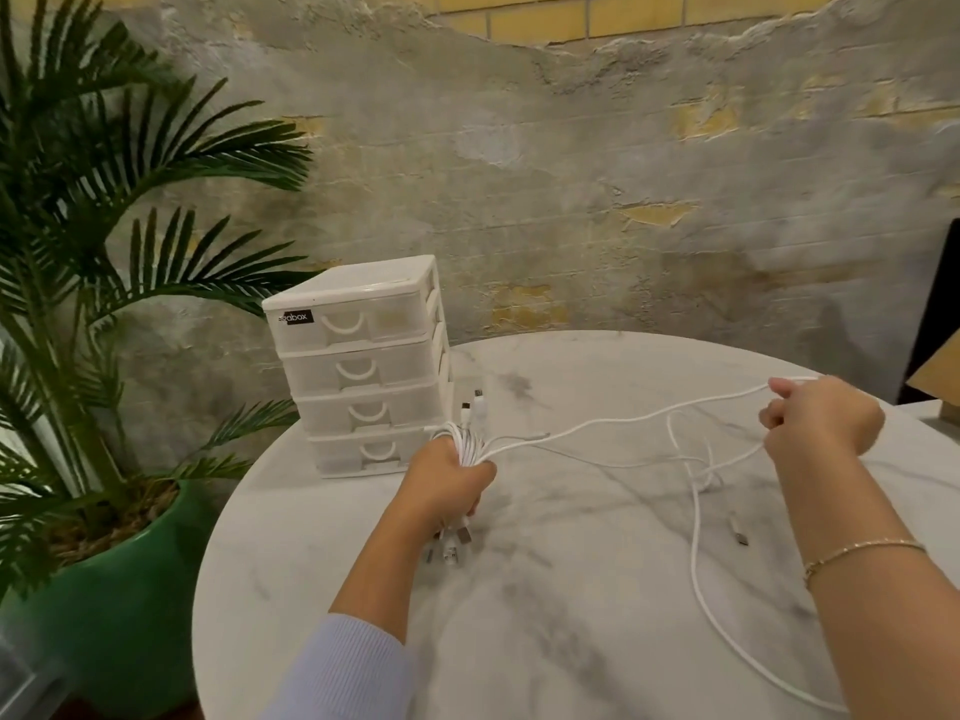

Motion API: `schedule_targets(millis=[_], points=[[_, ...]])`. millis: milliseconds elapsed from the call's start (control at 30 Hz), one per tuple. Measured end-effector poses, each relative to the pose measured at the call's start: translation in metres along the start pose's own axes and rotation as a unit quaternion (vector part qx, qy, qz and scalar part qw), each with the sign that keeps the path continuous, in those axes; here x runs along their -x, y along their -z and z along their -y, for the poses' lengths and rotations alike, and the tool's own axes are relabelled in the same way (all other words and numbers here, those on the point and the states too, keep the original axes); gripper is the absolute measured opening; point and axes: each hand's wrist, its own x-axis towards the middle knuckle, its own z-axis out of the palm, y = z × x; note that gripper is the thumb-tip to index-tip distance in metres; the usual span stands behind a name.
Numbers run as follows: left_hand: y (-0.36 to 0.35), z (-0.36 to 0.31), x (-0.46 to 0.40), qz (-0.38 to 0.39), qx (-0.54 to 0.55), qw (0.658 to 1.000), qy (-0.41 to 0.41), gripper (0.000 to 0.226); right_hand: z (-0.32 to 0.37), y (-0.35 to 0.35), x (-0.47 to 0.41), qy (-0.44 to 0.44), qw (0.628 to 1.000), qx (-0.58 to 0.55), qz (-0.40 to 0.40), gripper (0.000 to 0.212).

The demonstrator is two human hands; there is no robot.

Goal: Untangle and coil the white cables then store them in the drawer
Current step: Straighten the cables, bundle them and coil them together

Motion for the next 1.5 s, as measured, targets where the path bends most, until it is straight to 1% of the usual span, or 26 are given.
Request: schedule_targets(millis=[33, 67, 133, 200, 267, 333, 433, 533, 600, 700, 767, 800, 833, 900, 967, 1000, 1033, 1100, 1167, 1200, 1233, 1267, 1300, 1333, 1400, 1500], points=[[-0.001, 0.0, 0.0, 0.001, -0.001, 1.0, 0.003, 0.007, -0.001, -0.001, -0.004, 0.019, 0.999, -0.034, -0.012, 0.026], [-0.001, -0.001, 0.0, 0.0, -0.006, 1.0, 0.004, 0.009, -0.001, -0.005, -0.003, 0.051, 0.998, -0.02, -0.008, 0.023], [-0.001, -0.001, 0.0, -0.003, -0.01, 1.0, 0.007, 0.013, 0.001, -0.019, 0.002, 0.128, 0.991, 0.035, -0.009, 0.011], [0.0, -0.002, -0.001, -0.012, -0.004, 1.0, 0.012, 0.013, 0.011, -0.035, 0.003, 0.171, 0.981, 0.094, 0.018, 0.014], [0.001, -0.002, 0.0, -0.021, 0.003, 1.0, 0.015, 0.016, 0.03, -0.048, 0.003, 0.158, 0.974, 0.143, 0.073, 0.018], [0.004, -0.001, 0.0, -0.032, 0.009, 0.999, 0.019, 0.015, 0.049, -0.055, 0.005, 0.101, 0.974, 0.157, 0.129, 0.019], [0.005, 0.0, -0.001, -0.041, 0.013, 0.999, 0.022, 0.009, 0.077, -0.057, 0.01, 0.083, 0.969, 0.172, 0.158, 0.021], [0.004, 0.001, -0.002, -0.039, 0.011, 0.999, 0.025, 0.008, 0.102, -0.053, 0.013, 0.036, 0.97, 0.082, 0.228, 0.022], [0.003, 0.002, -0.003, -0.041, 0.007, 0.999, 0.025, 0.018, 0.111, -0.053, 0.02, 0.007, 0.964, 0.044, 0.261, 0.02], [0.002, 0.004, -0.002, -0.044, 0.001, 0.999, 0.026, 0.03, 0.112, -0.057, 0.028, 0.063, 0.962, 0.091, 0.249, 0.016], [0.003, 0.006, -0.002, -0.05, -0.003, 0.998, 0.031, 0.032, 0.112, -0.055, 0.029, 0.154, 0.944, 0.201, 0.21, 0.014], [0.004, 0.007, -0.003, -0.055, -0.004, 0.998, 0.032, 0.033, 0.113, -0.054, 0.031, 0.21, 0.918, 0.285, 0.179, 0.012], [0.005, 0.008, -0.004, -0.06, -0.005, 0.998, 0.031, 0.034, 0.116, -0.053, 0.032, 0.272, 0.874, 0.375, 0.143, 0.013], [0.006, 0.009, -0.005, -0.068, -0.004, 0.997, 0.031, 0.032, 0.124, -0.052, 0.035, 0.368, 0.756, 0.537, 0.073, 0.023], [0.007, 0.01, -0.006, -0.08, 0.002, 0.996, 0.035, 0.027, 0.131, -0.05, 0.043, 0.389, 0.654, 0.648, 0.038, 0.041], [0.008, 0.011, -0.007, -0.09, 0.008, 0.995, 0.038, 0.023, 0.134, -0.049, 0.045, 0.383, 0.617, 0.686, 0.047, 0.05], [0.008, 0.012, -0.009, -0.1, 0.014, 0.994, 0.041, 0.02, 0.137, -0.047, 0.045, 0.369, 0.59, 0.714, 0.074, 0.056], [0.009, 0.014, -0.011, -0.114, 0.026, 0.992, 0.047, 0.017, 0.142, -0.042, 0.039, 0.319, 0.571, 0.744, 0.138, 0.061], [0.009, 0.015, -0.012, -0.122, 0.03, 0.99, 0.056, 0.017, 0.141, -0.038, 0.026, 0.292, 0.547, 0.77, 0.149, 0.058], [0.009, 0.015, -0.012, -0.128, 0.035, 0.989, 0.062, 0.017, 0.137, -0.036, 0.016, 0.296, 0.532, 0.782, 0.132, 0.052], [0.01, 0.015, -0.012, -0.137, 0.04, 0.987, 0.068, 0.016, 0.134, -0.035, 0.007, 0.31, 0.529, 0.783, 0.107, 0.043], [0.011, 0.016, -0.011, -0.147, 0.045, 0.985, 0.073, 0.017, 0.13, -0.034, -0.003, 0.324, 0.54, 0.773, 0.077, 0.034], [0.012, 0.017, -0.011, -0.155, 0.051, 0.984, 0.076, 0.018, 0.127, -0.032, -0.012, 0.329, 0.564, 0.756, 0.047, 0.029], [0.012, 0.017, -0.011, -0.16, 0.056, 0.982, 0.078, 0.018, 0.125, -0.029, -0.018, 0.319, 0.599, 0.735, 0.012, 0.032], [0.012, 0.017, -0.011, -0.16, 0.061, 0.982, 0.078, 0.014, 0.119, -0.023, -0.026, 0.269, 0.664, 0.696, -0.053, 0.05], [0.009, 0.017, -0.012, -0.157, 0.048, 0.983, 0.076, 0.012, 0.105, -0.022, -0.038, 0.204, 0.727, 0.652, -0.077, 0.06]])
